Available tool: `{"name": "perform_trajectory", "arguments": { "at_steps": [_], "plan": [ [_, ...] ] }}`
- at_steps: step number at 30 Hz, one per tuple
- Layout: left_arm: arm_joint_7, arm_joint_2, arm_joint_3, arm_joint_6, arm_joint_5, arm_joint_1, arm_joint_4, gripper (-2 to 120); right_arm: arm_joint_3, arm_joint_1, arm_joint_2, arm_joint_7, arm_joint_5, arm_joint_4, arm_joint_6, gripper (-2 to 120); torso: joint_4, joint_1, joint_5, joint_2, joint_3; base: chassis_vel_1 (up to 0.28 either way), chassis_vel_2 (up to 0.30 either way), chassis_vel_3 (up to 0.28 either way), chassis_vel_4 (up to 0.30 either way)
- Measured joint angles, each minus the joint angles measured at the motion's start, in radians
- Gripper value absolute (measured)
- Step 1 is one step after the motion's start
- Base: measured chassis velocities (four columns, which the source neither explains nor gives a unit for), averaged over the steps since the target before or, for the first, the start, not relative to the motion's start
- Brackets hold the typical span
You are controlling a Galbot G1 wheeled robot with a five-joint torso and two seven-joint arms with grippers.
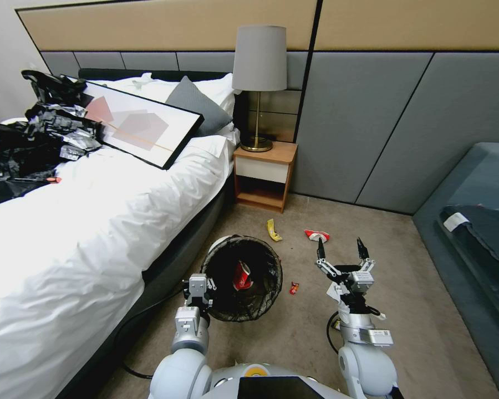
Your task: Pick up the trash bin, then pick up the garbage from the floor and place it into the trash bin.
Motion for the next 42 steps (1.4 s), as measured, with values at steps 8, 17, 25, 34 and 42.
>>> {"name": "perform_trajectory", "arguments": {
  "at_steps": [8, 17, 25, 34, 42],
  "plan": [
    [0.0, 0.003, 0.002, 0.0, 0.001, 0.0, 0.0, 0, 0.008, -0.008, 0.0, 0.007, -0.017, 0.009, -0.039, 100, 0.0, 0.0, 0.0001, 0.0, 0.0, 0.0, 0.0, 0.0, 0.0],
    [0.0, 0.004, 0.001, 0.0, 0.0, -0.004, 0.002, 0, 0.074, -0.015, -0.034, -0.046, -0.025, -0.016, -0.187, 100, 0.0, 0.0, 0.0, 0.0, 0.0, 0.0, 0.0, 0.0, 0.0],
    [0.0, 0.004, -0.003, -0.002, -0.003, -0.005, 0.005, 0, 0.184, -0.009, -0.13, -0.156, -0.069, -0.148, -0.273, 100, -0.0001, 0.0, 0.0004, 0.0, 0.0, 0.0, 0.0, 0.0, 0.0],
    [0.0, 0.005, -0.001, -0.004, -0.003, -0.008, 0.006, 0, 0.235, 0.02, -0.212, -0.247, -0.081, -0.413, -0.235, 100, 0.0, 0.0, 0.0001, 0.0, 0.0, 0.0, 0.0, 0.0, 0.0],
    [0.0, 0.005, -0.002, -0.004, -0.003, -0.006, 0.005, 0, 0.279, 0.09, -0.254, -0.274, -0.154, -0.678, -0.18, 100, -0.0001, 0.0, 0.0004, 0.0, 0.0, 0.0, 0.0, 0.0, 0.0]
  ]
}}
